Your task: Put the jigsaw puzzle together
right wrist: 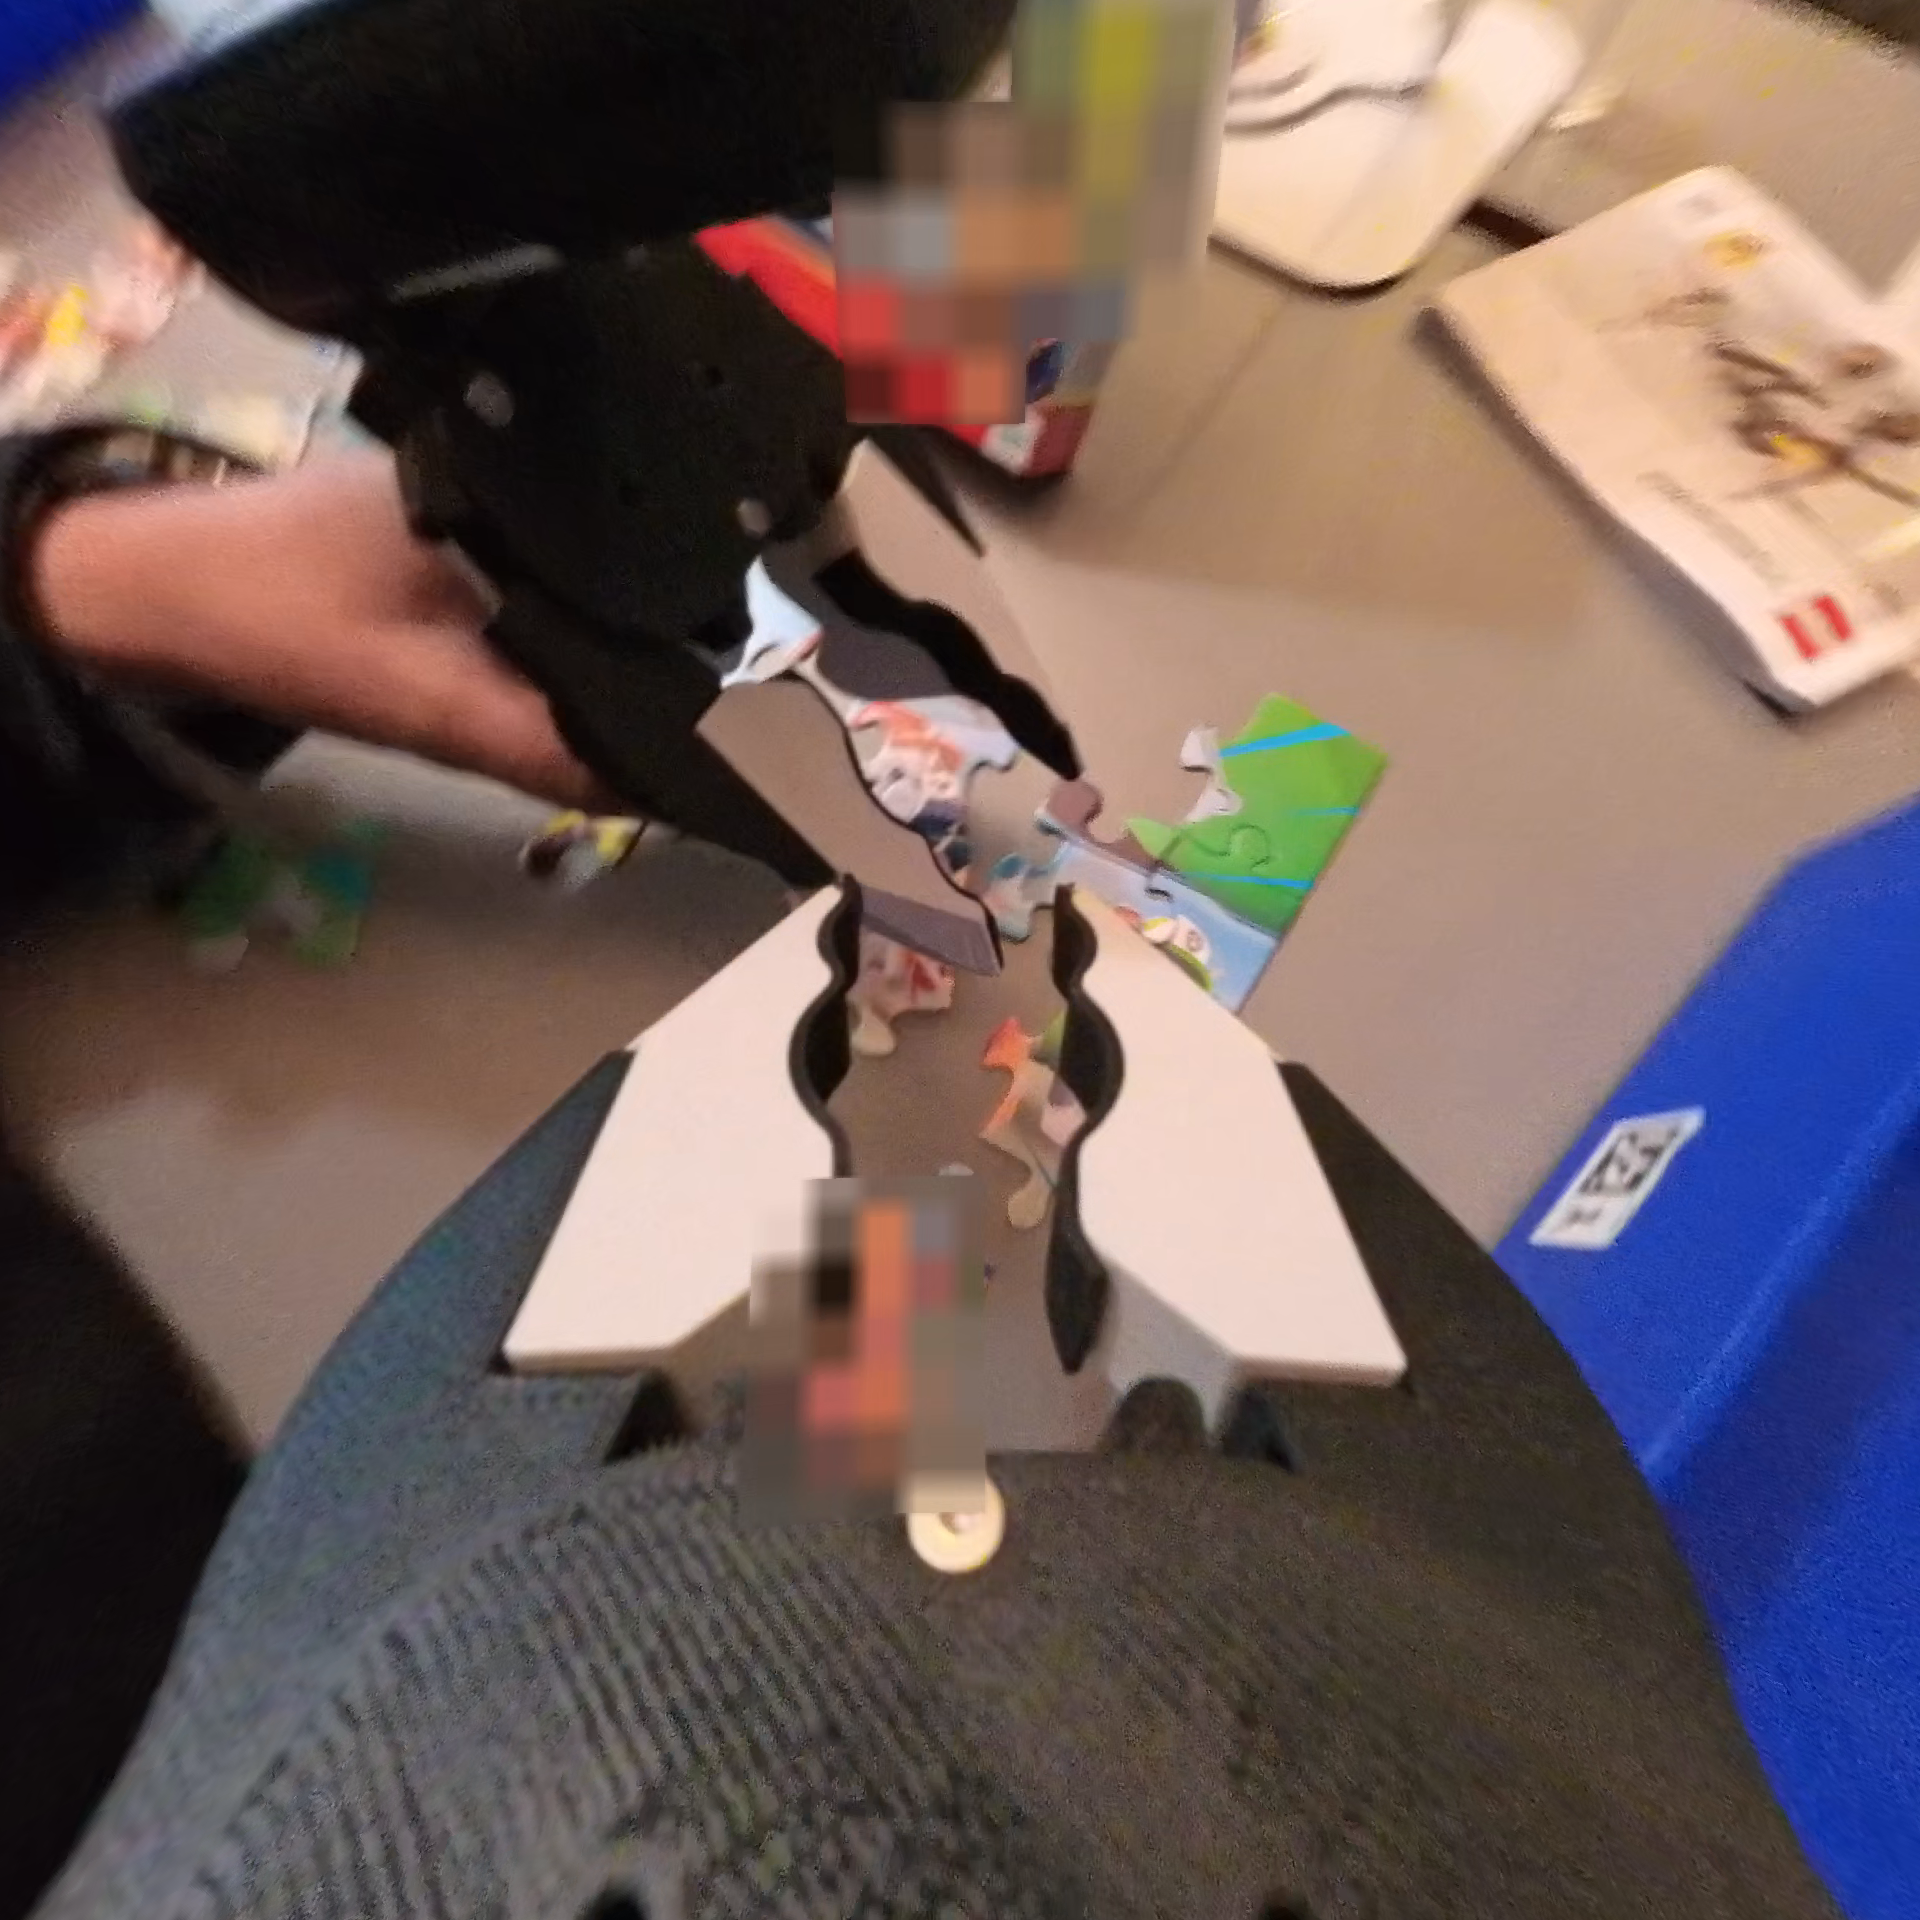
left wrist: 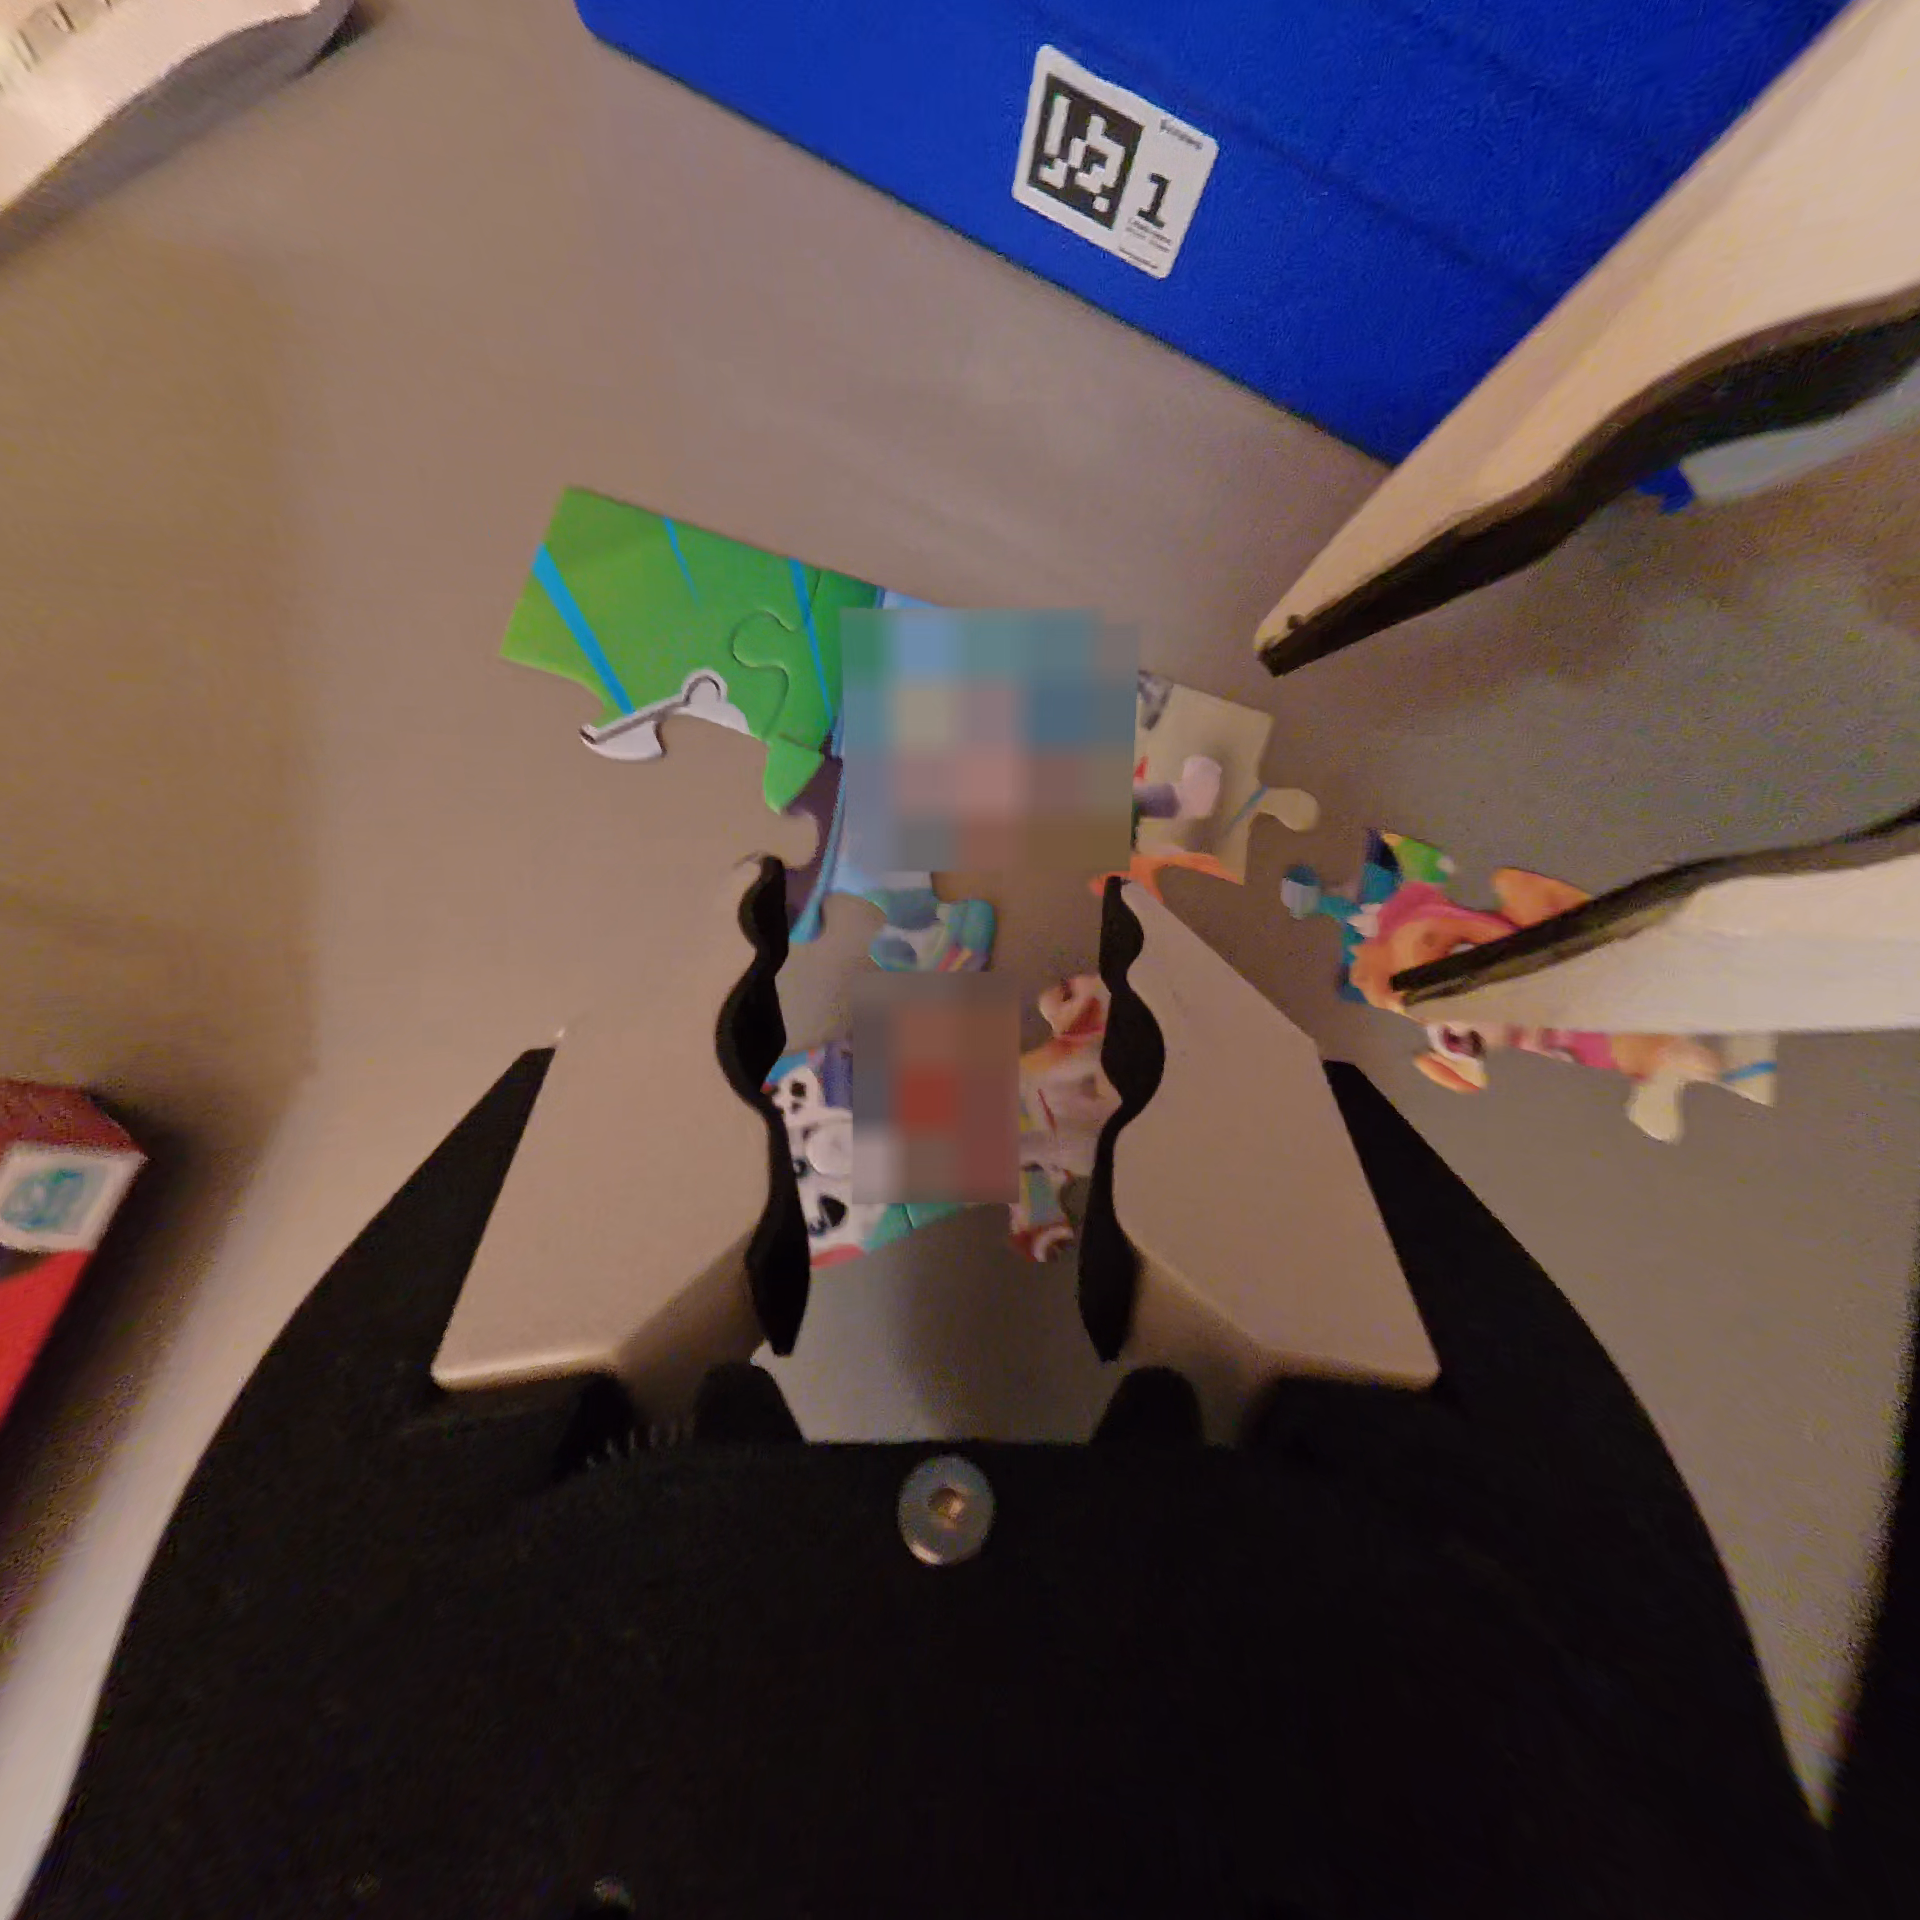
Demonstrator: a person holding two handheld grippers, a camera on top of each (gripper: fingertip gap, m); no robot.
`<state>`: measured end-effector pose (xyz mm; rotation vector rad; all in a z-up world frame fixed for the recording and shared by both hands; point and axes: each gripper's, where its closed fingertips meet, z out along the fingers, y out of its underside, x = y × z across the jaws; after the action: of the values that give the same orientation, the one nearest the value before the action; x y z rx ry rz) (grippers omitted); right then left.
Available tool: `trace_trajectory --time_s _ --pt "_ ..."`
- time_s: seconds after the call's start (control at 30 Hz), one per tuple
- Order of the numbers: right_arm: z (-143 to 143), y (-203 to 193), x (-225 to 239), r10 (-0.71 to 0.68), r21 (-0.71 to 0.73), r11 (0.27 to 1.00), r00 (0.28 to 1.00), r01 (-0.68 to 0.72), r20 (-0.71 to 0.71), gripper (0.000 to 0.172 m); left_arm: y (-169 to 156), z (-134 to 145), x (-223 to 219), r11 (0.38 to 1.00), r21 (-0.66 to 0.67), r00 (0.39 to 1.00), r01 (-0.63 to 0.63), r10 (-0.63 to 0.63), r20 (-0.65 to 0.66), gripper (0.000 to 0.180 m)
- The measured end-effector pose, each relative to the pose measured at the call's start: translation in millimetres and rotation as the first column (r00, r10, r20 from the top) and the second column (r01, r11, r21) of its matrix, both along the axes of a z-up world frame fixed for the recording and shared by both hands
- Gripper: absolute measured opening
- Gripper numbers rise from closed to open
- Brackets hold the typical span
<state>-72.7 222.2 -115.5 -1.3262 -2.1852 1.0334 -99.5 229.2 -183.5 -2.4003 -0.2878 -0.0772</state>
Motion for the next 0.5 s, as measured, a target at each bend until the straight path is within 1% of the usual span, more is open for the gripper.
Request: trace_trajectory --time_s 0.07,0.13,0.2,0.23,0.3,0.4,0.5 --pt "-12.6 8.4 -1.8 -0.152 -0.087 0.985 0.986 0.146 -0.064 0.04 7.1 -7.0 -9.4 0.999 -0.036 0.998 -0.008 0.006 -0.07 0.059" --pt "-32.5 7.6 1.8 -0.215 -0.148 0.967 0.975 0.207 -0.047 0.043 11.4 -13.2 -15.6 0.998 -0.062 0.994 -0.024 0.017 -0.108 0.057" --pt "-49.7 12.1 4.9 -0.252 -0.117 0.963 0.967 0.245 -0.045 0.042 14.3 -16.8 -15.4 0.997 -0.071 0.994 -0.024 0.016 -0.108 0.055" --pt "-56.3 15.7 6.3 -0.263 -0.082 0.963 0.964 0.258 -0.048 0.041 14.2 -19.1 -15.4 0.996 -0.083 0.994 -0.029 0.02 -0.11 0.055" --pt "-65.5 14.1 9.2 -0.245 -0.053 0.969 0.969 0.243 -0.035 0.039 13.3 -23.3 -16.3 0.994 -0.102 0.992 -0.038 0.026 -0.12 0.054" --pt "-77.5 14.0 11.5 -0.215 0.01 0.976 0.976 0.216 -0.023 0.037 14.2 -22.9 -15.6 0.994 -0.091 0.995 -0.059 0.051 -0.09 0.046" --pt "-88.3 18.9 14.0 -0.211 0.067 0.975 0.977 0.211 -0.002 0.039 12.2 -23.4 -14.3 0.993 -0.1 0.996 -0.069 0.062 -0.072 0.044"
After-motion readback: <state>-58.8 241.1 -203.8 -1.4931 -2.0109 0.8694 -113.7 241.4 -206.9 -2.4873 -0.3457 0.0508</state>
